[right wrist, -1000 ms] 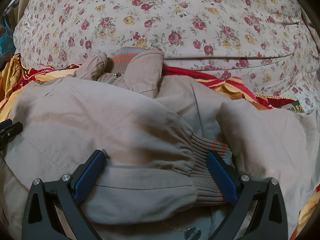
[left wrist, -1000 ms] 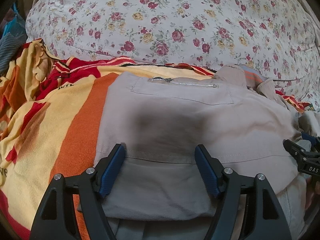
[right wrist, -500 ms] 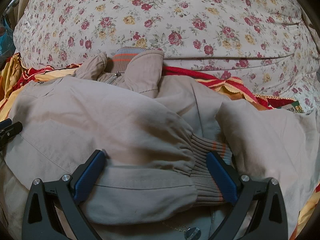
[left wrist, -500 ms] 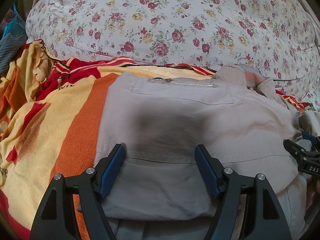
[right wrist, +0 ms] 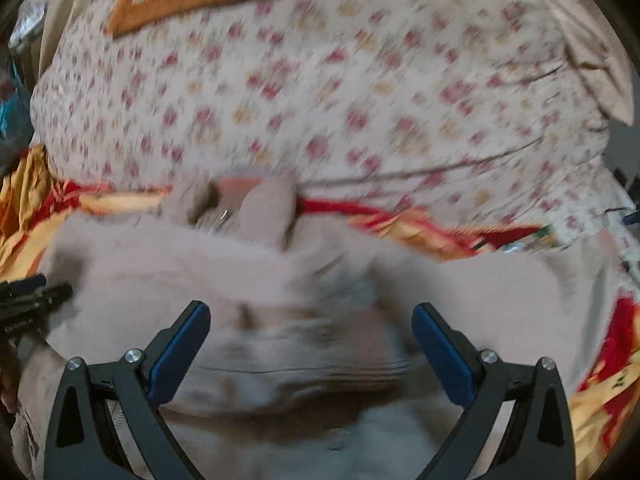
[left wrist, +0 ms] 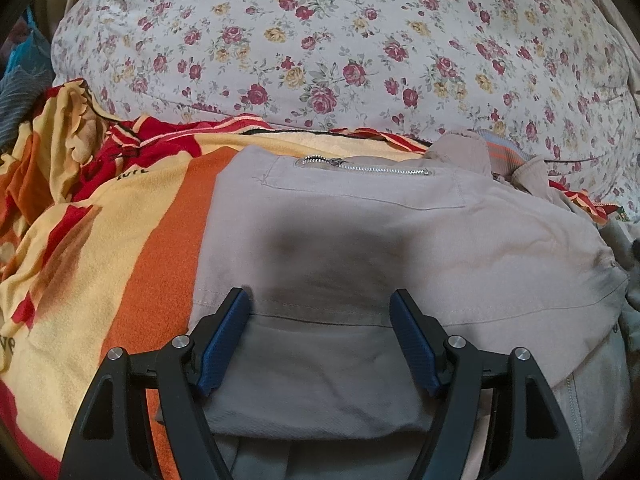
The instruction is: Fold large clothes
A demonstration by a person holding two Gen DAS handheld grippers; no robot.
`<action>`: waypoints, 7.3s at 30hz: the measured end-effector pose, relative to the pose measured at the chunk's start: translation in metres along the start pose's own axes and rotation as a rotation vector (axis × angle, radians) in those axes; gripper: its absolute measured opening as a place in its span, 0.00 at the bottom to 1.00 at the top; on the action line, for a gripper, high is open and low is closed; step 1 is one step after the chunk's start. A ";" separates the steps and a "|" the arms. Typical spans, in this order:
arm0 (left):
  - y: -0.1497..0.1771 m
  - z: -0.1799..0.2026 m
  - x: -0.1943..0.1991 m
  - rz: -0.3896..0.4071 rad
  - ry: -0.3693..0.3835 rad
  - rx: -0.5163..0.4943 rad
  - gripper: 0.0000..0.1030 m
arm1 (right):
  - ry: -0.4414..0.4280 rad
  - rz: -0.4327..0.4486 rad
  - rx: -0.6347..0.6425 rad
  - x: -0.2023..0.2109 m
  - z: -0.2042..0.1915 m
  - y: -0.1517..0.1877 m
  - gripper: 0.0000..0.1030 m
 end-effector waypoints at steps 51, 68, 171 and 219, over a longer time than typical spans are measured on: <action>-0.032 -0.070 0.054 0.151 -0.126 0.195 0.65 | -0.011 0.297 -0.337 0.133 0.056 -0.087 0.18; -0.042 -0.102 0.052 0.134 -0.077 0.262 0.64 | -0.403 -0.089 0.048 0.018 -0.241 0.017 0.56; -0.012 -0.042 0.021 0.076 0.141 0.172 0.24 | -0.104 -0.193 -0.085 -0.027 0.002 0.067 0.32; -0.012 -0.012 0.003 0.043 0.048 0.025 0.58 | -0.106 -0.167 -0.001 -0.057 -0.074 0.032 0.46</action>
Point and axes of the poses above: each gripper's, at about its wrist camera, not at the fingertips, and x roughly against the way its jaws point, z to its right, y to its underside, the point moved 3 cm from there along -x, roughly the way its jaws point, and after that the axes turned 12 degrees about y, right-handed, at the moved point
